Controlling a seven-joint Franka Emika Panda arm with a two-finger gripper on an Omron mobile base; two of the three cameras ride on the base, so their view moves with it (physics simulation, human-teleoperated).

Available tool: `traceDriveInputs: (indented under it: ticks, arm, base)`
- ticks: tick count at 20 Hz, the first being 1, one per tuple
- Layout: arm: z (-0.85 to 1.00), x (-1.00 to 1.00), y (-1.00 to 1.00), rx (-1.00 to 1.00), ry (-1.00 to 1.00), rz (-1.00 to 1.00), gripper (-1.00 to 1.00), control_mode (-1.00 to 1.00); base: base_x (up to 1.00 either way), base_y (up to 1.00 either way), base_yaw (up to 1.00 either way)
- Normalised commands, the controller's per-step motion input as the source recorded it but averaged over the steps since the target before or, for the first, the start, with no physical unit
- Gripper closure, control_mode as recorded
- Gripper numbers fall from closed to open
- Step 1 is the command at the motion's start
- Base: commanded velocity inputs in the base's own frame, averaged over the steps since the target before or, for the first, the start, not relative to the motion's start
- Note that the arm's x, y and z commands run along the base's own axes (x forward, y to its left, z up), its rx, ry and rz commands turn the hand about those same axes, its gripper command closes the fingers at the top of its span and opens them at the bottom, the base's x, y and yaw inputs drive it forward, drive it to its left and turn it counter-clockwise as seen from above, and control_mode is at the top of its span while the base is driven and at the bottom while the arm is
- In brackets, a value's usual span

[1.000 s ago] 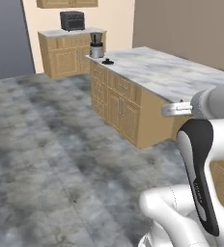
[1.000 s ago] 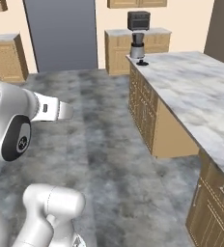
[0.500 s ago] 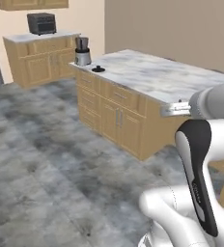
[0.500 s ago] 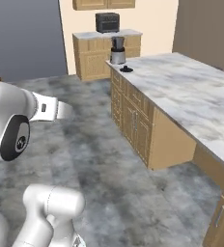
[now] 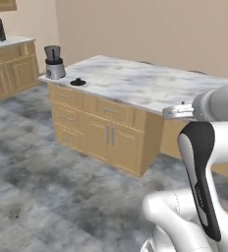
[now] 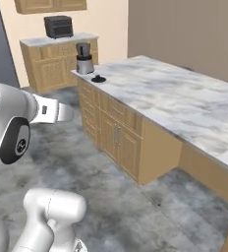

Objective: Grab the garlic and lime from the fridge, place them in the blender, close the lid, and turn on the blender to create a marinade.

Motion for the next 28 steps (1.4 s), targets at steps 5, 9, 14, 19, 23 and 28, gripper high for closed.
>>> traceDriveInputs:
  ticks: [5, 9, 14, 19, 23, 28]
  arm:
    - [0.0, 0.0, 0.0, 0.0, 0.0, 0.0, 1.0, 1.0]
    - [0.0, 0.0, 0.0, 0.0, 0.0, 0.0, 1.0, 1.0]
    - [0.0, 0.0, 0.0, 0.0, 0.0, 0.0, 1.0, 1.0]
    - [0.0, 0.0, 0.0, 0.0, 0.0, 0.0, 1.0, 1.0]
    - [0.0, 0.0, 0.0, 0.0, 0.0, 0.0, 1.0, 1.0]
    - [0.0, 0.0, 0.0, 0.0, 0.0, 0.0, 1.0, 1.0]
  base:
    - [1.0, 1.0, -0.44]
    - [0.89, 1.0, -0.38]
    - [0.88, 1.0, -0.34]
    - [0.87, 1.0, -0.33]
    - [0.82, 1.0, -0.31]
    - [0.72, 1.0, -0.3]
